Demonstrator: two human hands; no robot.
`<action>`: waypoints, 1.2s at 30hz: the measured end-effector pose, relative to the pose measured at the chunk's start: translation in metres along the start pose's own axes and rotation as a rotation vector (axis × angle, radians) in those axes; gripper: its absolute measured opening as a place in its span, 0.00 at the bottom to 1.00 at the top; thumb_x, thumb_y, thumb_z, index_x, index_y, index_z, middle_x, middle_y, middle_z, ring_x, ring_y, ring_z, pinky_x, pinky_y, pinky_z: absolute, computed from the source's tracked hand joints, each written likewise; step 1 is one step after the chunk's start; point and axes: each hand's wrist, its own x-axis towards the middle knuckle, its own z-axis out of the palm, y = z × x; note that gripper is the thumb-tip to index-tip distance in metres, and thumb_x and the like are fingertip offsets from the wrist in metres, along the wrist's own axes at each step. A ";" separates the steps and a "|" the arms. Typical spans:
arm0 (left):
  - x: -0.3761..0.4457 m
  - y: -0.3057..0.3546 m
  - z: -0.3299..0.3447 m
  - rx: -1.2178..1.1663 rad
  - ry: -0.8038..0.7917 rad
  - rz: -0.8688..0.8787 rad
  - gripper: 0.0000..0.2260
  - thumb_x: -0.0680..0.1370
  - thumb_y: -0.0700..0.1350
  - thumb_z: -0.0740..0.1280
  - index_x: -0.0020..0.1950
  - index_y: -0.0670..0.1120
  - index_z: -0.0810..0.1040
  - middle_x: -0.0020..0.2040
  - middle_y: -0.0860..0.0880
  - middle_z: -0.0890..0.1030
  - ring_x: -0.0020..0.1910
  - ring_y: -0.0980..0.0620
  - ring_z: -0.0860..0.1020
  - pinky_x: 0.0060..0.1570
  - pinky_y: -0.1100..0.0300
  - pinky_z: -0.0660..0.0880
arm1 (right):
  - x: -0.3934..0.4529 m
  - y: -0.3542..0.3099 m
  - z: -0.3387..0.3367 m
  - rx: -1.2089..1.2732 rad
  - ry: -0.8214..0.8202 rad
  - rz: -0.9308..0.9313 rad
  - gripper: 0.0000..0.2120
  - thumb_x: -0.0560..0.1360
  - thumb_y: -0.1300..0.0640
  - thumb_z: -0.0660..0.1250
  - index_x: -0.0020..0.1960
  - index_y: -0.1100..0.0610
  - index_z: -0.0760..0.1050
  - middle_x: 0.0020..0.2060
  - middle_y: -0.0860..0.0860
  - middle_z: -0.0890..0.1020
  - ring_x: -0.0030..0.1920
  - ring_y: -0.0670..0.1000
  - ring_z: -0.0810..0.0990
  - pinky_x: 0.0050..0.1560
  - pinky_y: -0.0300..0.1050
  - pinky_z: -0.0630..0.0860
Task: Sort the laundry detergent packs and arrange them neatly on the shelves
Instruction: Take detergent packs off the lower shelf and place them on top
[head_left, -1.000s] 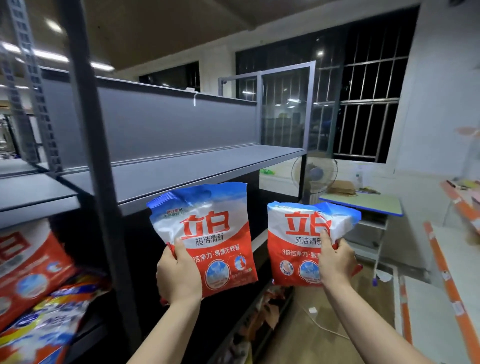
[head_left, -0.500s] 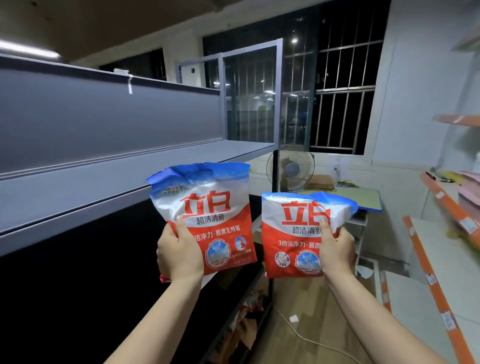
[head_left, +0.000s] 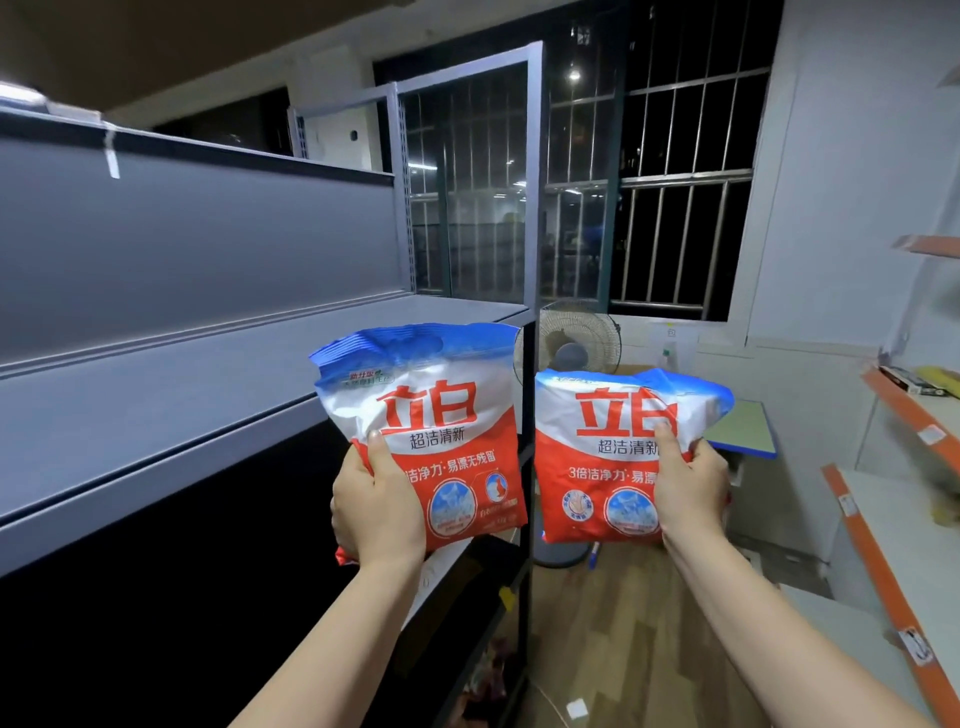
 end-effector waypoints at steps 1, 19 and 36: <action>0.004 0.000 0.011 0.004 0.007 0.001 0.15 0.81 0.55 0.56 0.43 0.49 0.76 0.35 0.56 0.79 0.33 0.59 0.77 0.31 0.66 0.67 | 0.013 0.001 0.005 -0.002 -0.005 0.000 0.11 0.76 0.41 0.63 0.44 0.47 0.76 0.42 0.50 0.84 0.42 0.53 0.84 0.49 0.57 0.81; 0.093 0.054 0.204 0.082 0.378 0.092 0.17 0.80 0.54 0.56 0.45 0.44 0.77 0.48 0.41 0.81 0.48 0.38 0.77 0.44 0.53 0.68 | 0.255 0.010 0.107 0.138 -0.187 -0.119 0.13 0.76 0.43 0.64 0.38 0.50 0.74 0.40 0.51 0.84 0.41 0.55 0.84 0.47 0.59 0.80; 0.265 0.115 0.271 0.156 0.753 0.240 0.17 0.79 0.56 0.54 0.46 0.47 0.78 0.52 0.45 0.81 0.51 0.41 0.77 0.45 0.57 0.64 | 0.362 -0.036 0.274 0.297 -0.450 -0.288 0.09 0.77 0.44 0.63 0.42 0.48 0.75 0.40 0.45 0.83 0.41 0.46 0.83 0.49 0.54 0.81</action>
